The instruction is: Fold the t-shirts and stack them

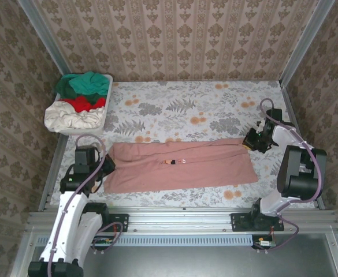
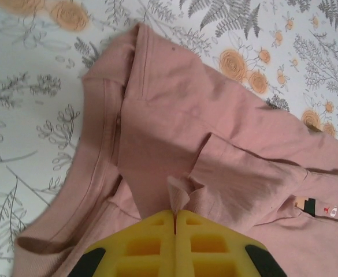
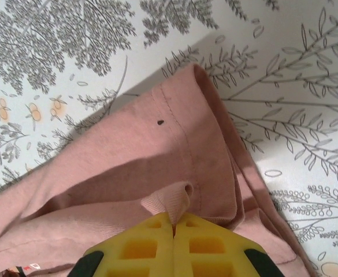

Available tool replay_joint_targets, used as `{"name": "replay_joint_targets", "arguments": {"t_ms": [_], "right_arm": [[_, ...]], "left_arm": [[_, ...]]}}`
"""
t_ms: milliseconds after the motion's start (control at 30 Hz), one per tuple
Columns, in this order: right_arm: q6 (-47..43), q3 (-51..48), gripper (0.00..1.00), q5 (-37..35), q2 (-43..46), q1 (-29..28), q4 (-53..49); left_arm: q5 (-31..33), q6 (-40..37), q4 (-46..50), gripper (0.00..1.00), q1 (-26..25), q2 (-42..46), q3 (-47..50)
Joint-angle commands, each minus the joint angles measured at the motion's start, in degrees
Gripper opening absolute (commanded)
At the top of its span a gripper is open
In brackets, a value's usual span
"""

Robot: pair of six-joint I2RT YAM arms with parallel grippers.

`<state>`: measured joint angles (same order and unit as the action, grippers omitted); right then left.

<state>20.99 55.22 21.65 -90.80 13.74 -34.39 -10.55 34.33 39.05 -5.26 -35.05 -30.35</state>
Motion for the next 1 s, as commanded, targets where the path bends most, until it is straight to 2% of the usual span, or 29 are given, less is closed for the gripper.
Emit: {"name": "replay_joint_targets", "arguments": {"t_ms": [0,233,367,400,433,600,700,833,967], "right_arm": [[0.53,-1.74,0.07,-0.26,1.35,0.17,1.46],[0.88,-3.14,0.15,-5.89,1.95,0.38,0.31],[1.55,-5.18,0.18,-11.06,5.42,0.64,-1.11],[1.93,-5.59,0.23,-12.27,5.93,0.73,-1.39],[2.37,-6.36,0.31,-13.4,6.95,0.92,-1.31],[3.63,-7.21,0.32,-11.35,10.51,0.91,-1.1],[5.12,-7.75,0.39,-9.52,12.07,-2.46,1.22],[6.34,-6.22,0.4,-10.61,7.33,-8.44,2.41],[5.43,-4.98,0.39,-15.52,2.51,-8.71,0.88]], "left_arm": [[-1.38,4.55,-0.54,0.0,-0.63,1.5,1.8],[2.24,6.22,0.31,0.0,-4.21,-0.79,3.43],[7.14,6.74,3.01,0.0,-6.27,-3.1,2.25],[7.95,7.09,3.34,0.0,-6.49,-3.75,2.22],[8.46,7.18,3.5,0.0,-6.65,-4.5,2.14],[10.3,7.51,2.98,0.0,-7.29,-6.76,3.53],[10.28,8.08,1.78,0.0,-7.38,-7.7,5.98],[9.4,8.82,0.68,0.0,-7.65,-8.12,8.57],[8.82,8.9,0.51,0.0,-8.43,-7.83,9.97]]}}
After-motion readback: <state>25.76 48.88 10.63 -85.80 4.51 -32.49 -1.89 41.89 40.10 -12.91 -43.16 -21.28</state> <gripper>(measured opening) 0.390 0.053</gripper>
